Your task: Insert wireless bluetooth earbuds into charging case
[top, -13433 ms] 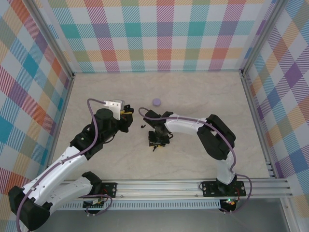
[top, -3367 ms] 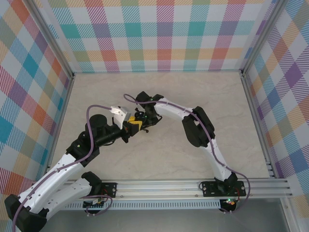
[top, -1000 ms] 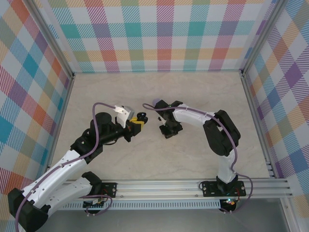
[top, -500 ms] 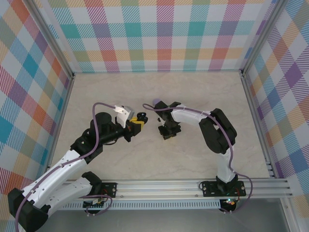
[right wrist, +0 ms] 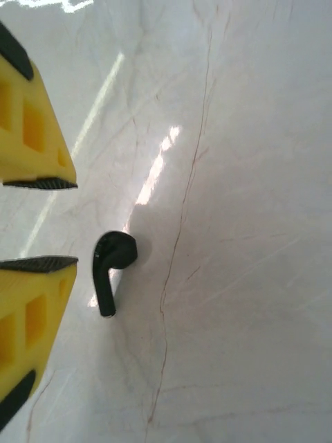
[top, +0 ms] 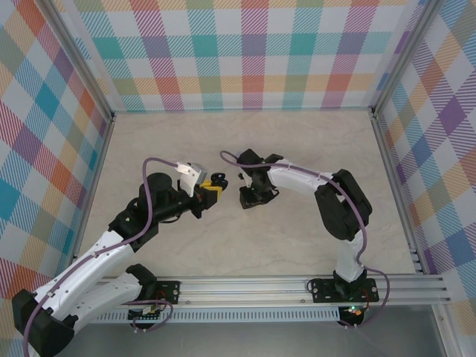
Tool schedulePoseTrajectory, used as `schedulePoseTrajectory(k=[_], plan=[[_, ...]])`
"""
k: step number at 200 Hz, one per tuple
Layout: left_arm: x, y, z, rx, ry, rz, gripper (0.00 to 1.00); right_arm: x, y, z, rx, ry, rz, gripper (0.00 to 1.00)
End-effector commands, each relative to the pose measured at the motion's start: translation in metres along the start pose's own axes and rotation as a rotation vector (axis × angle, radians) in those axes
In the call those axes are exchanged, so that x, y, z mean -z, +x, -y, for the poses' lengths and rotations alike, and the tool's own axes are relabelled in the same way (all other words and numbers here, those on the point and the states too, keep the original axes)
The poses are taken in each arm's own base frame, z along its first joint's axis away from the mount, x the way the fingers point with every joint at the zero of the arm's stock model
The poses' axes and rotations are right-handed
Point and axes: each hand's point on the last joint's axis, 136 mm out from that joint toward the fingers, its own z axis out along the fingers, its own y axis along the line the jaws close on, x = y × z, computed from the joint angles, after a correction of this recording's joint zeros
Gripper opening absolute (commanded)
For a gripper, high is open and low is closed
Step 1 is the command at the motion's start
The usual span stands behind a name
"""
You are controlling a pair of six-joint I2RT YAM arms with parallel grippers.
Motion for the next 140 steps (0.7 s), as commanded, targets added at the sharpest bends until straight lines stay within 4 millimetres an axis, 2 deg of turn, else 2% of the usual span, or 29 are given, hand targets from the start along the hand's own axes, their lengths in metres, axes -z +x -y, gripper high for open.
schedulePoseTrajectory(k=[1, 26, 62, 81, 140], plan=[[0.005, -0.016, 0.010, -0.013, 0.032, 0.035, 0.19, 0.017, -0.004, 0.005, 0.036, 0.007, 0.045, 0.39], [0.005, -0.016, 0.010, -0.015, 0.031, 0.033, 0.18, 0.018, -0.003, 0.008, 0.121, 0.012, 0.039, 0.47], [0.004, -0.016, 0.010, -0.014, 0.031, 0.034, 0.18, 0.007, -0.006, 0.011, 0.287, 0.029, 0.013, 0.57], [0.004, -0.016, 0.010, -0.014, 0.032, 0.033, 0.18, 0.000, -0.008, 0.017, 0.344, 0.060, 0.000, 0.58], [0.005, -0.016, 0.009, -0.013, 0.026, 0.032, 0.18, -0.014, -0.013, 0.014, 0.428, 0.043, -0.033, 0.56]])
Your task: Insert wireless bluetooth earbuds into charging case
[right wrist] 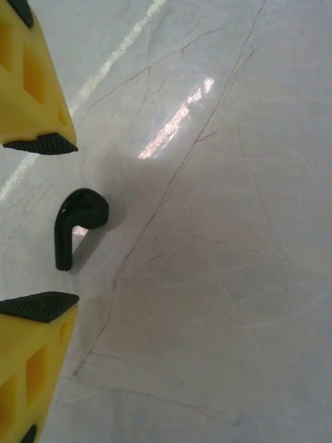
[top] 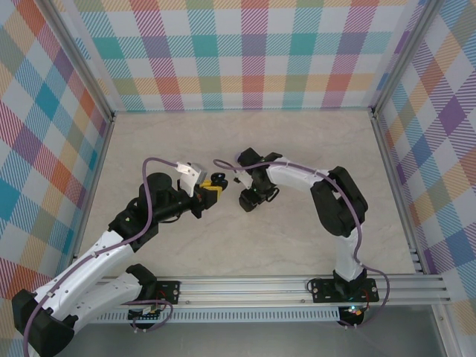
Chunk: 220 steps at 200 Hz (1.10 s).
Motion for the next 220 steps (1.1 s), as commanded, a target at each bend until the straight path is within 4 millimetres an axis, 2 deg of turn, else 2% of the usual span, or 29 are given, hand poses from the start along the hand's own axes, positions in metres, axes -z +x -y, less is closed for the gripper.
schedulePoseTrajectory(k=[1, 46, 90, 123, 180, 200, 220], plan=[[0.005, -0.016, 0.009, -0.014, 0.026, 0.033, 0.18, 0.001, -0.007, 0.000, 0.065, -0.002, 0.003, 0.56], [0.005, -0.015, 0.008, -0.012, 0.020, 0.030, 0.18, -0.012, -0.004, 0.003, 0.043, 0.002, -0.033, 0.46], [0.006, -0.013, 0.008, -0.014, 0.017, 0.029, 0.18, -0.012, 0.004, 0.007, 0.020, 0.023, -0.045, 0.38], [0.006, -0.013, 0.008, -0.012, 0.017, 0.029, 0.18, -0.012, 0.009, 0.016, -0.082, 0.079, -0.053, 0.29], [0.007, -0.015, 0.008, -0.015, 0.019, 0.034, 0.18, -0.008, 0.015, 0.031, -0.333, 0.178, -0.103, 0.28], [0.007, -0.016, 0.009, -0.013, 0.023, 0.038, 0.18, -0.003, 0.011, 0.032, -0.424, 0.185, -0.098, 0.28], [0.007, -0.017, 0.010, -0.012, 0.027, 0.043, 0.18, 0.000, 0.005, 0.028, -0.462, 0.158, -0.073, 0.34]])
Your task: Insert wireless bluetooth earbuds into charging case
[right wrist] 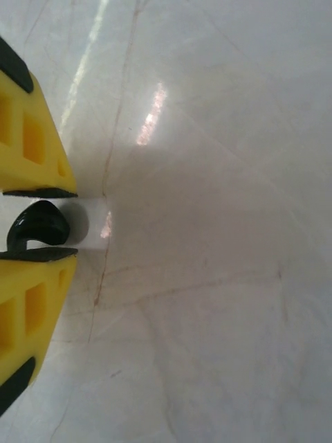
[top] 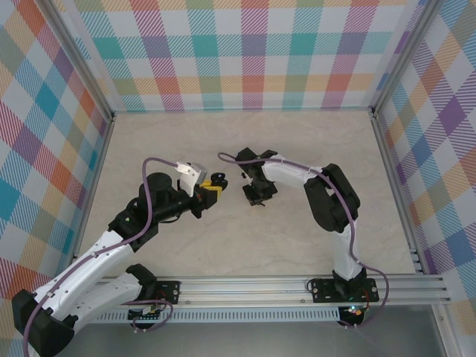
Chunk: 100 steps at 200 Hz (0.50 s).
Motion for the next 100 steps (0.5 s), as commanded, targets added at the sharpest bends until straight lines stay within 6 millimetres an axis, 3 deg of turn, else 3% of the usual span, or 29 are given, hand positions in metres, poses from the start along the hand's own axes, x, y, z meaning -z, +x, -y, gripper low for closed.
schedulePoseTrajectory(k=[1, 53, 100], plan=[[0.007, -0.017, 0.010, -0.012, 0.028, 0.044, 0.18, 0.005, 0.000, 0.001, -0.121, 0.002, -0.020, 0.34], [0.008, -0.018, 0.010, -0.012, 0.028, 0.044, 0.18, 0.013, -0.004, -0.005, 0.012, -0.039, 0.006, 0.46], [0.009, -0.019, 0.011, -0.012, 0.029, 0.050, 0.18, 0.010, 0.003, 0.000, 0.130, -0.022, -0.030, 0.46]])
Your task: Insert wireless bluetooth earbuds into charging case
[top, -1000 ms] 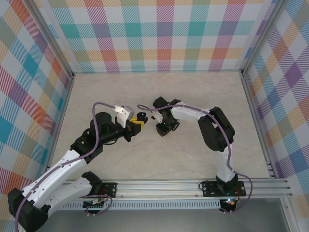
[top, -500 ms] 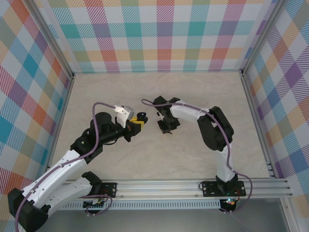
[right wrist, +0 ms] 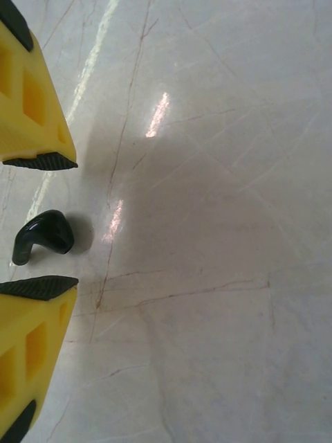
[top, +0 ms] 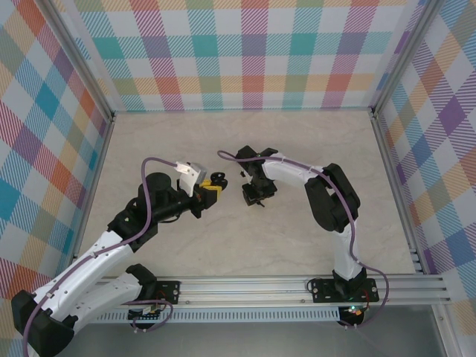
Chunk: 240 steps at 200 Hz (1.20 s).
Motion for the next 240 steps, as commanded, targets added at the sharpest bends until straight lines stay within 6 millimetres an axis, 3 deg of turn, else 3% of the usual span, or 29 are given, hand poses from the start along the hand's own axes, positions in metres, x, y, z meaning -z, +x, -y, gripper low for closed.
schedulePoseTrajectory(k=[1, 126, 240], plan=[[0.008, -0.017, 0.010, -0.011, 0.028, 0.044, 0.18, 0.005, 0.005, 0.002, 0.072, -0.001, -0.025, 0.46], [0.008, -0.014, 0.010, -0.013, 0.030, 0.037, 0.18, -0.014, -0.003, 0.001, 0.090, 0.000, -0.042, 0.40], [0.008, -0.013, 0.010, -0.013, 0.027, 0.035, 0.18, -0.014, 0.012, 0.004, 0.137, 0.009, -0.095, 0.39]])
